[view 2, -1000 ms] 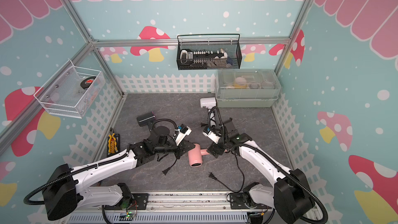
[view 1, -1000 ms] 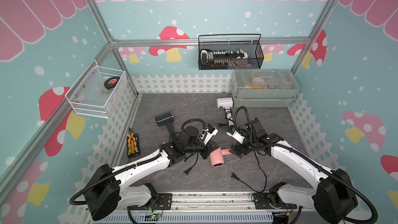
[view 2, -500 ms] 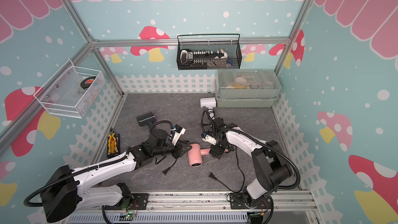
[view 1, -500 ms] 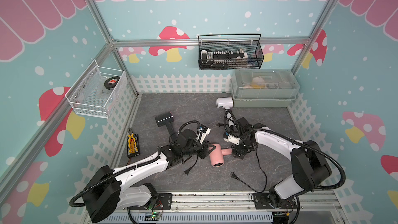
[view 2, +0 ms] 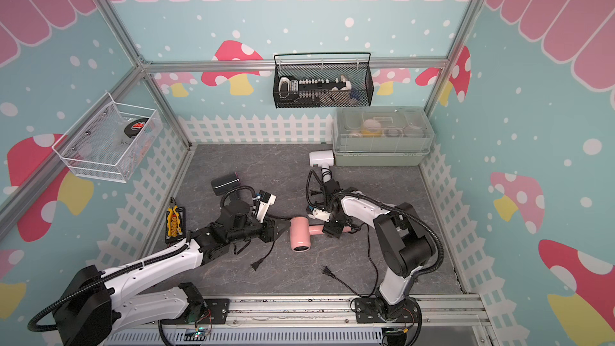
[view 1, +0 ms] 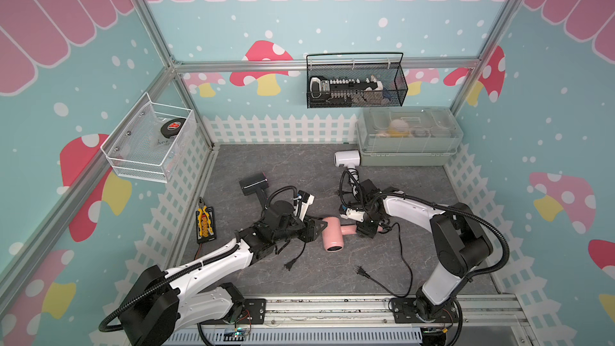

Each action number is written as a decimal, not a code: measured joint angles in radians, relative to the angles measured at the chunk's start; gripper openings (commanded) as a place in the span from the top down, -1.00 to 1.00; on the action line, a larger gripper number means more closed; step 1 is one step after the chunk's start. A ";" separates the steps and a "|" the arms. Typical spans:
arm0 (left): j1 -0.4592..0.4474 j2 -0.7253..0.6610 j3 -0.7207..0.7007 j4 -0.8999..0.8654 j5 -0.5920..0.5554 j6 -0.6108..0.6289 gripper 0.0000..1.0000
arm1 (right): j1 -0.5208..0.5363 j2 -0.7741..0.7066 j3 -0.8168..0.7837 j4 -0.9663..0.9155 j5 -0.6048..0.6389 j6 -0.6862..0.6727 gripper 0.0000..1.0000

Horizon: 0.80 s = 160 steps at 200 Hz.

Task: Wrap the cord around the hair dryer
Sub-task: Pick up the hair dryer from the center of the board.

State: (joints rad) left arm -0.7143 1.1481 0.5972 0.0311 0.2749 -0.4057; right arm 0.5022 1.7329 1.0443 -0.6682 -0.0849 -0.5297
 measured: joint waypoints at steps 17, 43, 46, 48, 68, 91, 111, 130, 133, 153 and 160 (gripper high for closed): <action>0.002 0.000 -0.004 0.000 -0.003 -0.006 -0.21 | 0.010 0.012 0.000 0.011 -0.009 -0.019 0.17; 0.008 0.000 -0.004 0.001 -0.003 -0.011 -0.23 | 0.021 0.015 -0.001 0.050 -0.019 -0.002 0.75; 0.009 0.000 -0.004 0.002 -0.003 -0.012 -0.23 | 0.021 0.014 -0.001 0.053 -0.016 0.005 0.82; 0.010 0.000 -0.004 0.002 -0.003 -0.012 -0.24 | 0.021 0.014 -0.001 0.053 -0.015 0.005 0.88; 0.025 0.000 -0.004 0.003 -0.002 -0.021 -0.29 | 0.022 0.008 -0.010 0.065 -0.013 0.007 1.00; 0.070 -0.001 -0.004 0.004 0.016 -0.037 -0.44 | 0.022 -0.035 -0.058 0.110 -0.001 0.006 1.00; 0.121 -0.013 -0.004 0.003 0.047 -0.046 -0.61 | 0.023 -0.094 -0.095 0.120 0.014 0.003 1.00; 0.164 -0.029 -0.003 0.003 0.092 -0.055 -0.65 | 0.029 -0.179 -0.114 0.134 0.026 -0.004 1.00; 0.168 -0.030 -0.002 0.001 0.100 -0.055 -0.66 | 0.031 -0.192 -0.116 0.136 0.028 -0.006 1.00; 0.177 -0.023 0.018 -0.011 0.163 -0.051 -0.71 | 0.053 -0.286 -0.117 0.153 0.037 -0.019 1.00; 0.177 -0.015 0.028 -0.013 0.192 -0.050 -0.74 | 0.064 -0.311 -0.117 0.158 0.041 -0.024 1.00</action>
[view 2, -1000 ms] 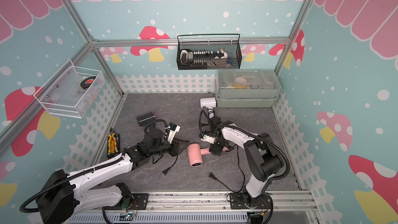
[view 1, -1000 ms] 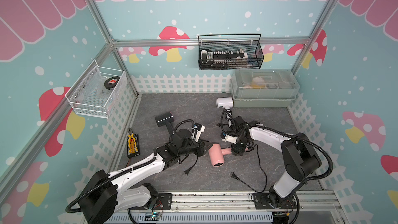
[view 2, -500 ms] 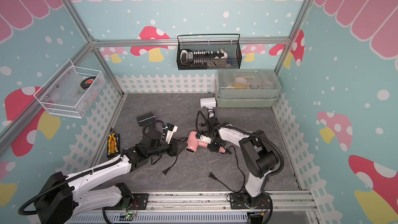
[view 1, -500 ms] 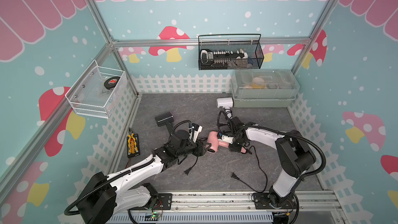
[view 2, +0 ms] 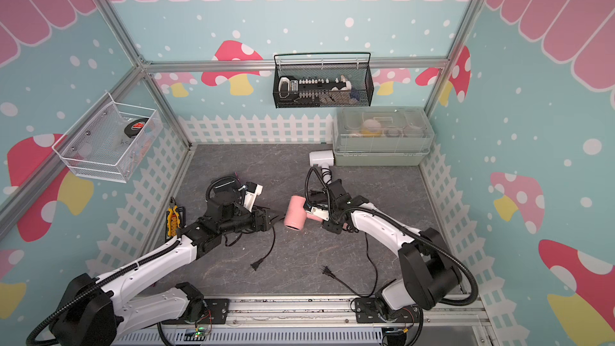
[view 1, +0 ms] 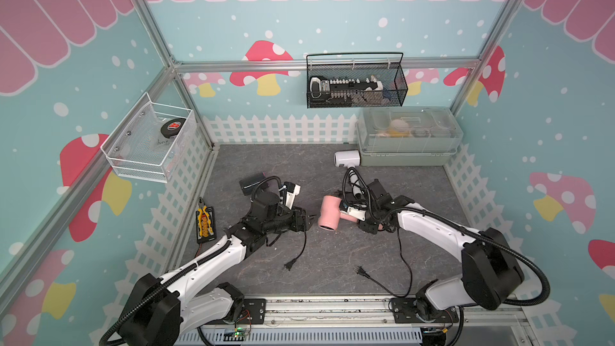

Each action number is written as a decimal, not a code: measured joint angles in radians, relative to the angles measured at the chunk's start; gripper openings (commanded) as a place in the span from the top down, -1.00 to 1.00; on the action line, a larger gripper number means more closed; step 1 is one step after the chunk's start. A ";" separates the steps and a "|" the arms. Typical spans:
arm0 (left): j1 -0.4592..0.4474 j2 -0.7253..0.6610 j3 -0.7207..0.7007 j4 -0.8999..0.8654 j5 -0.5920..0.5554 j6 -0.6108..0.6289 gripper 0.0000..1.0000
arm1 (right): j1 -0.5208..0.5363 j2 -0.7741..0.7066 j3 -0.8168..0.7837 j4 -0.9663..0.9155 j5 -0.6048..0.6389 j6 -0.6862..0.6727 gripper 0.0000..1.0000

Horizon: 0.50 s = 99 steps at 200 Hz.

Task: Wrap the cord around the hair dryer
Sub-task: Pick up the hair dryer from the center of the board.

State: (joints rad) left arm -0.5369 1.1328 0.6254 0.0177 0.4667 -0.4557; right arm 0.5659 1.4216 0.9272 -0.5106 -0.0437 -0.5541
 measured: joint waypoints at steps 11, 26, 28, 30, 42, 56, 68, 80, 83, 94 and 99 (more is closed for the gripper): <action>-0.002 0.017 0.018 0.000 0.042 0.005 -0.77 | 0.019 -0.030 0.000 0.000 0.005 -0.012 1.00; -0.006 0.040 0.040 -0.002 0.095 0.014 -0.78 | 0.047 -0.055 0.000 -0.003 0.016 -0.026 1.00; -0.007 0.043 0.044 -0.002 0.102 0.015 -0.78 | 0.050 -0.057 0.000 -0.003 0.018 -0.027 1.00; -0.008 0.046 0.047 -0.003 0.108 0.017 -0.78 | 0.053 -0.059 0.000 -0.005 0.020 -0.030 1.00; -0.023 0.063 0.067 -0.011 0.138 0.027 -0.78 | 0.072 -0.071 0.000 -0.008 0.031 -0.041 1.00; -0.036 0.080 0.090 -0.037 0.148 0.043 -0.76 | 0.082 -0.088 0.000 -0.026 0.055 -0.048 1.00; -0.042 0.091 0.103 -0.044 0.153 0.051 -0.71 | 0.083 -0.106 0.000 -0.040 0.072 -0.055 1.00; -0.049 0.096 0.111 -0.049 0.155 0.059 -0.69 | 0.084 -0.127 0.000 -0.051 0.084 -0.063 1.00; -0.051 0.097 0.113 -0.051 0.156 0.063 -0.68 | 0.084 -0.132 0.000 -0.053 0.086 -0.064 1.00; -0.058 0.100 0.120 -0.055 0.155 0.069 -0.66 | 0.088 -0.152 0.000 -0.061 0.095 -0.071 1.00; -0.061 0.104 0.123 -0.057 0.155 0.070 -0.66 | 0.090 -0.160 0.000 -0.066 0.100 -0.074 1.00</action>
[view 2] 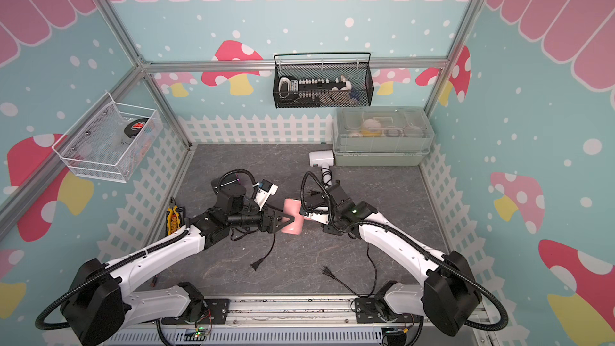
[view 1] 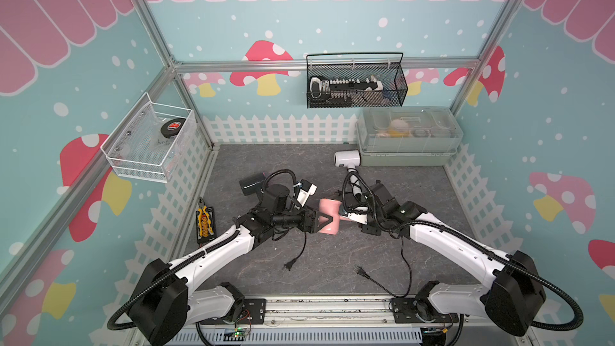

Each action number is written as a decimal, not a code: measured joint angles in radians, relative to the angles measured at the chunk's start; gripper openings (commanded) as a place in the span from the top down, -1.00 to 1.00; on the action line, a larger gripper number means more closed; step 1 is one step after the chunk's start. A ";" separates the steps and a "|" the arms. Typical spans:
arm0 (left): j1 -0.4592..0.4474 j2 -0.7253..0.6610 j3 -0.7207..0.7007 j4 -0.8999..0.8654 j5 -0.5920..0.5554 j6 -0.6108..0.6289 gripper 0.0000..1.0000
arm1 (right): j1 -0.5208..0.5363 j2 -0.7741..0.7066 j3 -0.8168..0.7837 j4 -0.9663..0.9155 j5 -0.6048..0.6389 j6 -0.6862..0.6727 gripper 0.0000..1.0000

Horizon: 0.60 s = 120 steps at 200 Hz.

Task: Wrap the cord around the hair dryer
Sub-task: Pick up the hair dryer from the center of the board.

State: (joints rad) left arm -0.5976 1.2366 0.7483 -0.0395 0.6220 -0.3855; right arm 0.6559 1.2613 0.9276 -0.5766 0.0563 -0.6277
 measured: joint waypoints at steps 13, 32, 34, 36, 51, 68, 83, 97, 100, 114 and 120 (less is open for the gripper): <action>-0.010 0.014 0.008 -0.005 0.001 0.005 -0.67 | 0.005 -0.018 0.000 -0.005 0.004 -0.008 1.00; -0.029 0.037 0.010 -0.009 0.023 0.008 -0.75 | 0.022 -0.035 0.003 0.005 -0.004 -0.023 1.00; -0.031 0.038 0.010 -0.009 0.025 0.008 -0.76 | 0.024 -0.037 0.003 0.007 -0.006 -0.023 1.00; -0.033 0.040 0.010 -0.010 0.028 0.008 -0.76 | 0.026 -0.038 0.003 0.009 -0.007 -0.025 1.00; -0.045 0.042 0.010 -0.013 0.046 0.013 -0.79 | 0.036 -0.050 0.006 0.023 -0.018 -0.034 1.00; -0.046 0.042 0.024 -0.027 0.064 0.024 -0.81 | 0.040 -0.064 0.010 0.024 -0.023 -0.042 1.00; -0.046 0.042 0.045 -0.035 0.087 0.032 -0.81 | 0.043 -0.073 0.011 0.029 -0.027 -0.045 1.00; -0.045 0.043 0.060 -0.038 0.105 0.034 -0.81 | 0.053 -0.077 0.013 0.039 -0.029 -0.045 1.00; -0.045 0.045 0.061 -0.036 0.109 0.033 -0.81 | 0.056 -0.078 0.014 0.042 -0.029 -0.045 1.00; -0.042 0.047 0.061 -0.026 0.120 0.026 -0.81 | 0.069 -0.078 0.016 0.046 -0.020 -0.044 1.00; -0.042 0.047 0.061 -0.019 0.121 0.021 -0.79 | 0.071 -0.078 0.016 0.047 -0.014 -0.044 1.00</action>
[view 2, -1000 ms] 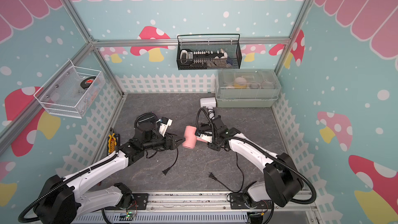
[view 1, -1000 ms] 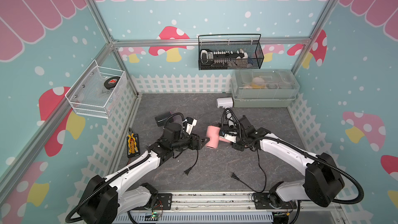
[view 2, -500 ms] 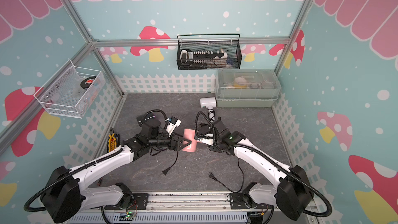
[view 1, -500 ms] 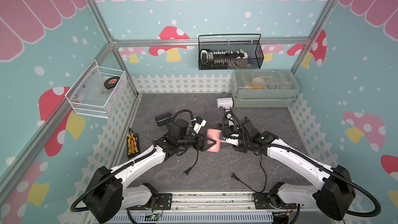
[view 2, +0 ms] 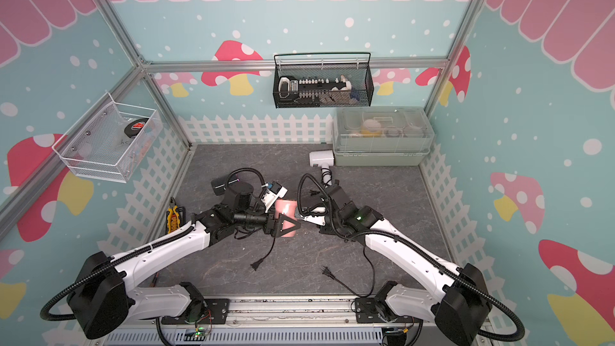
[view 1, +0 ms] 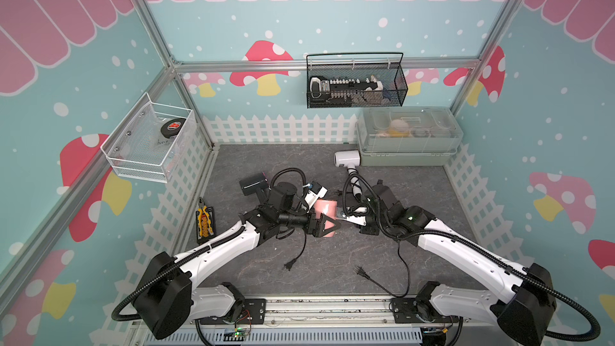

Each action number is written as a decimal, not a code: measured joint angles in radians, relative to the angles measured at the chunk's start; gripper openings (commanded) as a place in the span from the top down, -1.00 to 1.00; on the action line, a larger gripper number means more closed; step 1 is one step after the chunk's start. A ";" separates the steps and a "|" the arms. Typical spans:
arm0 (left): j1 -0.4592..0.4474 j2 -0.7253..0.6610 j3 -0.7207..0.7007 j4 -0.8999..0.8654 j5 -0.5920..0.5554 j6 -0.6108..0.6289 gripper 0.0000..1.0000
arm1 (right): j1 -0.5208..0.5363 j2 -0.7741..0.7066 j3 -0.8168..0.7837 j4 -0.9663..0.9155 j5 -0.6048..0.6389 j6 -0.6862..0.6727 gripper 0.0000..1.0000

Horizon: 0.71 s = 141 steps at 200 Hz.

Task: Wrap the cord around the hair dryer
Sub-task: Pick up the hair dryer from the center of the board.

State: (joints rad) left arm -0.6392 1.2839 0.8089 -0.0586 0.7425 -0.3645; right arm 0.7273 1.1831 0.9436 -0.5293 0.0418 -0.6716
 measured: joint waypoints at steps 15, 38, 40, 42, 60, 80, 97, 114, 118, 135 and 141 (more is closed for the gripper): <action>0.002 0.001 -0.002 0.015 0.004 -0.009 -0.71 | 0.006 0.000 0.000 0.004 0.011 0.003 1.00; 0.004 0.009 -0.002 0.031 0.005 -0.027 -0.51 | 0.010 -0.001 0.000 0.005 0.022 0.006 1.00; 0.004 0.009 -0.002 0.032 0.004 -0.029 -0.46 | 0.011 -0.001 0.000 0.005 0.024 0.006 1.00; 0.004 0.010 -0.002 0.032 0.003 -0.030 -0.42 | 0.011 -0.002 0.000 0.005 0.026 0.006 1.00; 0.009 0.015 -0.004 0.035 0.007 -0.050 0.14 | 0.013 -0.006 0.000 0.005 0.039 0.004 1.00; 0.008 0.024 -0.003 0.039 0.011 -0.051 0.90 | 0.014 -0.006 0.000 0.000 0.042 0.004 1.00; 0.008 0.031 -0.003 0.041 0.014 -0.051 1.00 | 0.014 -0.004 0.000 -0.005 0.044 0.006 1.00; 0.008 0.033 -0.002 0.038 0.014 -0.050 1.00 | 0.014 -0.002 0.000 -0.006 0.044 0.007 0.79; 0.008 0.033 -0.002 0.036 0.014 -0.049 1.00 | 0.013 -0.002 0.000 -0.006 0.044 0.008 0.68; 0.008 0.029 0.005 0.020 0.005 -0.043 1.00 | 0.014 0.001 0.005 -0.007 0.048 0.010 0.20; 0.008 0.024 0.009 0.009 -0.004 -0.040 1.00 | 0.014 0.002 0.010 -0.008 0.050 0.010 0.03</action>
State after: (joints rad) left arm -0.6308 1.3079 0.8181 -0.0498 0.7383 -0.4042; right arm 0.7410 1.1854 0.9535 -0.5373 0.0914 -0.6617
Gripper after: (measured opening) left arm 0.725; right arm 0.375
